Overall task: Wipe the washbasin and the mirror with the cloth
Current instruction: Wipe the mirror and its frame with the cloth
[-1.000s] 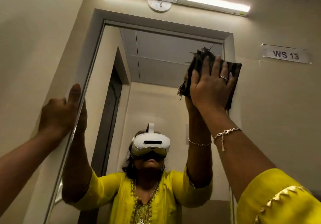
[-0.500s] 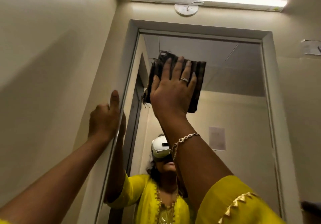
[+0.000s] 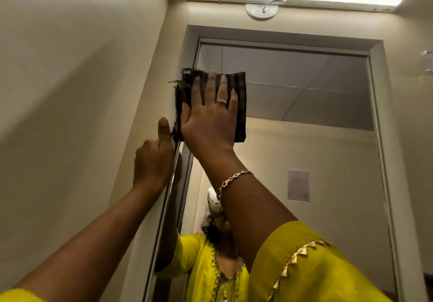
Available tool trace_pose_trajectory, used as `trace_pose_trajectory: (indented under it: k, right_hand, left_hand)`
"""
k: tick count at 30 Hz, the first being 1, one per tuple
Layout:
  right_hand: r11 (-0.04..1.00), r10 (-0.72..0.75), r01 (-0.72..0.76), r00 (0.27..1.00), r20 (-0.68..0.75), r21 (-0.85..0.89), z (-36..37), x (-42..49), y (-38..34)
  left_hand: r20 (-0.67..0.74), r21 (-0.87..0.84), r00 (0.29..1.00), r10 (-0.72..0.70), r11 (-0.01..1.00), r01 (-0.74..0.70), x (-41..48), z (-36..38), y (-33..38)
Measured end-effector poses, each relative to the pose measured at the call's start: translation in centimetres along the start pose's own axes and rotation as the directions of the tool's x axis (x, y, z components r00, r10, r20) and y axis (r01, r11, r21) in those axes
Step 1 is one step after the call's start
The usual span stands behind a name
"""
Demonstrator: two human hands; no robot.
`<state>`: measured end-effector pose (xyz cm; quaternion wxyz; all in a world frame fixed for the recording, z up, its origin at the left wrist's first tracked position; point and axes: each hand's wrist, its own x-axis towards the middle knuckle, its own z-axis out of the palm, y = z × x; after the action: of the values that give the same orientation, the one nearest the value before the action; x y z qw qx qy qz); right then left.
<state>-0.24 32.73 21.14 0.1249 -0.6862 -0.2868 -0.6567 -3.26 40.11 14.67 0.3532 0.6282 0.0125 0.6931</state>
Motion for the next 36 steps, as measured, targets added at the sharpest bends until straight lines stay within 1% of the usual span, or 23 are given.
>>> trace_pose_trajectory:
  k: [6,11,14,18,28,32,36]
  right_hand:
    - [0.997,-0.063,0.062,0.998,0.017,0.052,-0.4,-1.6,1.6]
    - [0.996,-0.062,0.063,0.998,-0.014,0.066,-0.8,-2.7,4.2]
    - [0.997,-0.038,0.040,0.999,-0.032,0.060,-1.1,-3.2,6.1]
    - [0.999,0.003,0.002,0.995,-0.095,0.051,-1.6,-3.8,9.0]
    - [0.993,0.096,-0.102,0.989,-0.114,-0.054,-4.2,-5.8,18.3]
    - [0.987,0.112,-0.127,0.982,-0.150,-0.099,-4.9,-6.1,21.2]
    - [0.967,0.195,-0.223,0.960,-0.198,-0.126,-5.0,-6.6,21.9]
  left_hand:
    - [0.010,0.021,1.000,-0.001,1.000,0.001,0.1,0.0,-0.3]
    - [0.012,0.057,1.000,0.005,0.998,-0.005,0.1,0.1,-0.2]
    - [0.018,0.070,1.000,0.007,0.998,-0.009,0.0,0.0,-0.2]
    - [0.018,0.077,1.000,-0.008,0.997,0.007,-0.1,0.0,0.0]
    - [0.021,0.118,1.000,-0.023,0.993,0.020,-0.2,0.0,0.0]
    - [0.002,0.157,1.000,-0.021,0.987,0.021,-0.4,0.0,0.6]
    - [0.012,0.145,1.000,-0.028,0.989,0.026,-0.4,0.0,0.5]
